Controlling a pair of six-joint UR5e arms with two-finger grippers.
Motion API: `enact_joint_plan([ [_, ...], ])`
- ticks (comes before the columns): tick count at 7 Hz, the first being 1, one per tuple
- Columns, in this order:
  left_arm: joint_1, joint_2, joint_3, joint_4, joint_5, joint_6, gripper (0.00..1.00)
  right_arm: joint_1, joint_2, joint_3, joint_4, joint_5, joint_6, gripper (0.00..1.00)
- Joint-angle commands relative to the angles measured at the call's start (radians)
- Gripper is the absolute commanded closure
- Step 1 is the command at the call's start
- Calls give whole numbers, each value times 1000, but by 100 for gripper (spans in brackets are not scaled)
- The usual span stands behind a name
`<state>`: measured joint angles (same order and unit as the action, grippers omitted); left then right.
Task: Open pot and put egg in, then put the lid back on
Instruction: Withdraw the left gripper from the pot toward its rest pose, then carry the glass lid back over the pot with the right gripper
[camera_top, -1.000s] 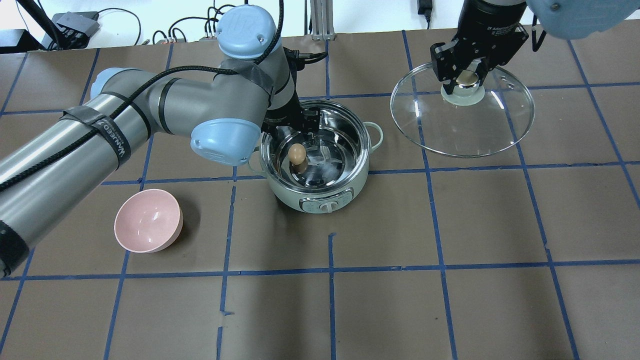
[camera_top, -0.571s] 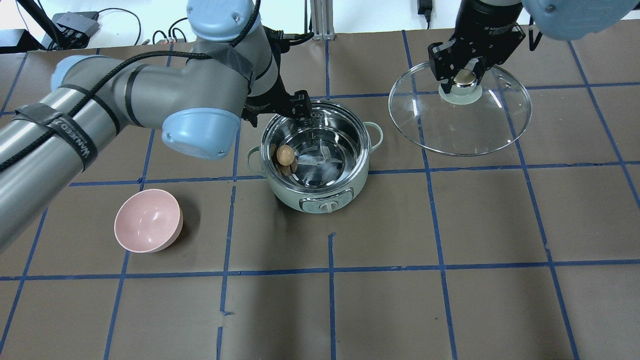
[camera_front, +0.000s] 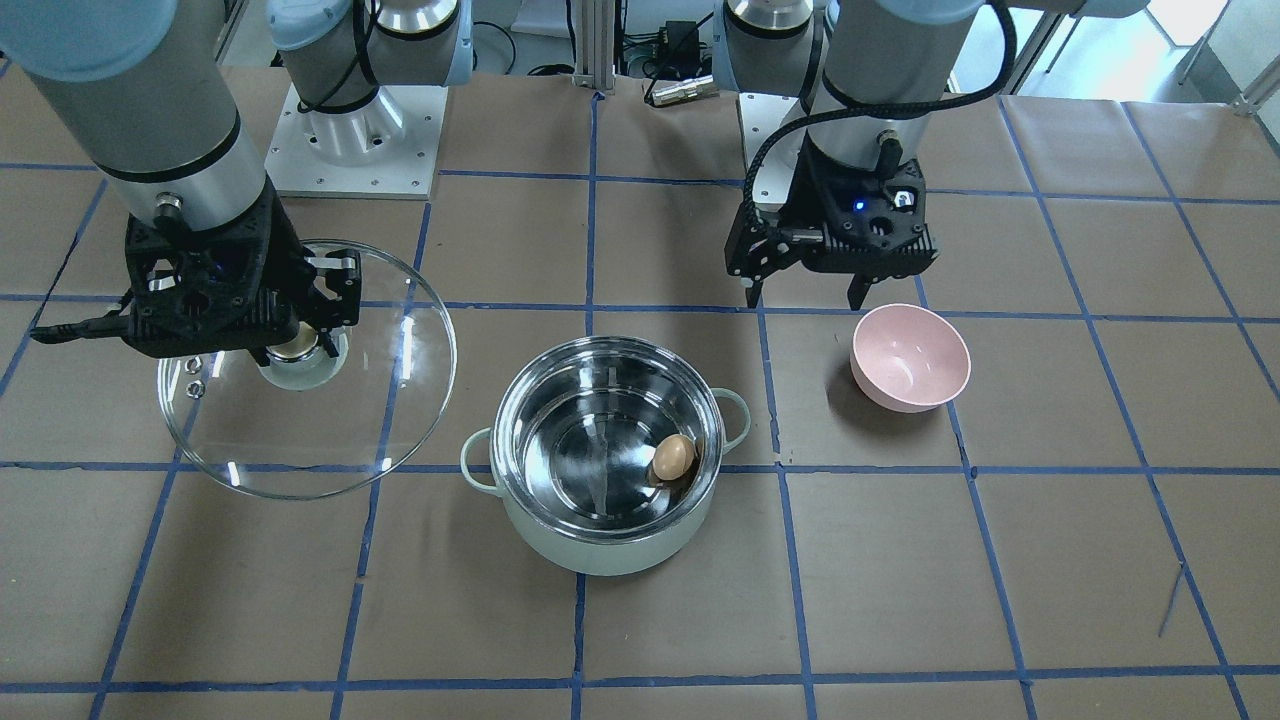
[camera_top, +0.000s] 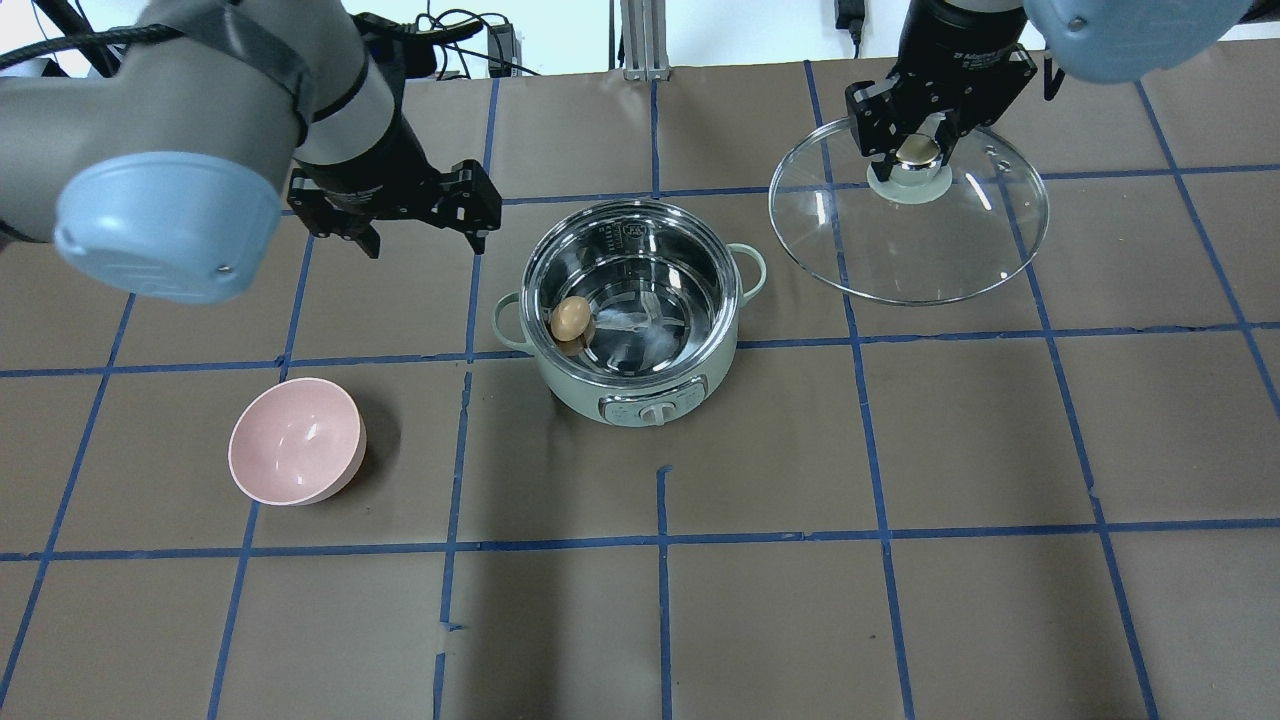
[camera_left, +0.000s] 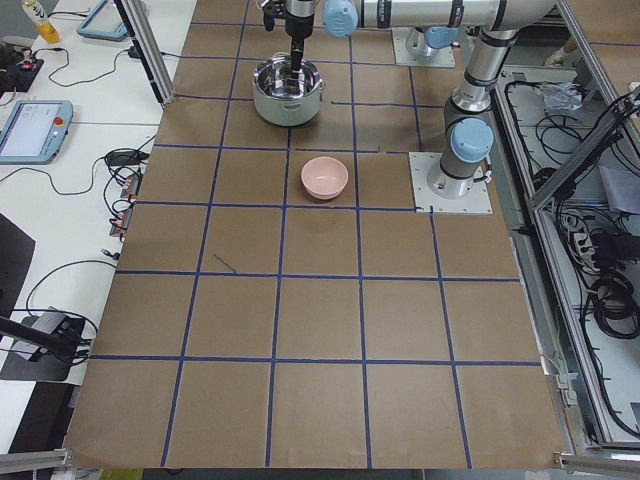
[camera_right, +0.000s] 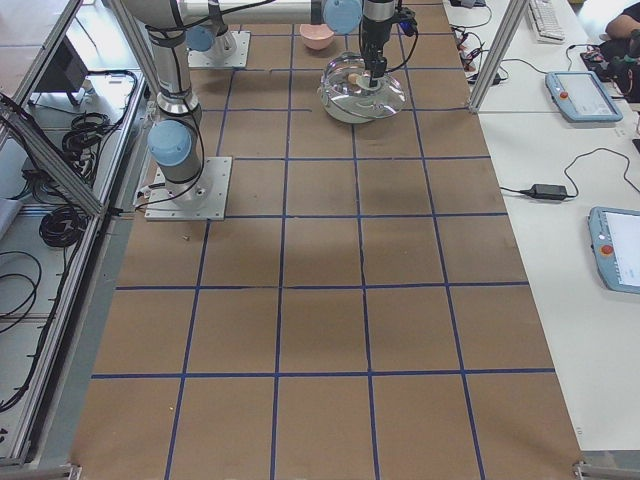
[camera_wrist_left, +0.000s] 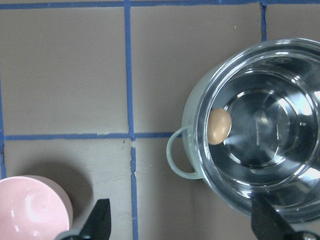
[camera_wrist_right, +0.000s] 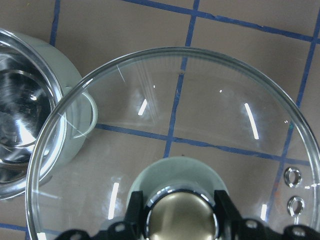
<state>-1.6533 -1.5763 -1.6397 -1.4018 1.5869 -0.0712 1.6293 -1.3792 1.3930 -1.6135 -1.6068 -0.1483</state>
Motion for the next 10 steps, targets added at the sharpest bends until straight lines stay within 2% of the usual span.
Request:
enact_joint_plan([
  [1, 113, 79, 73, -174, -4, 80, 0, 119, 35, 0, -51, 5, 99, 96],
  [2, 142, 78, 162, -251, -4, 111, 0, 176, 63, 4, -119, 5, 172, 96],
  [3, 155, 64, 190, -311, -4, 117, 0, 240, 92, 6, -146, -1, 261, 96],
  [6, 142, -60, 176, -202, -4, 120, 0, 333, 166, 6, -241, -12, 389, 96],
  [8, 148, -53, 164, -192, -7, 119, 0, 368, 202, 4, -302, -27, 444, 95],
  [10, 152, -50, 159, -191, -5, 133, 0, 370, 207, 4, -309, -35, 440, 94],
])
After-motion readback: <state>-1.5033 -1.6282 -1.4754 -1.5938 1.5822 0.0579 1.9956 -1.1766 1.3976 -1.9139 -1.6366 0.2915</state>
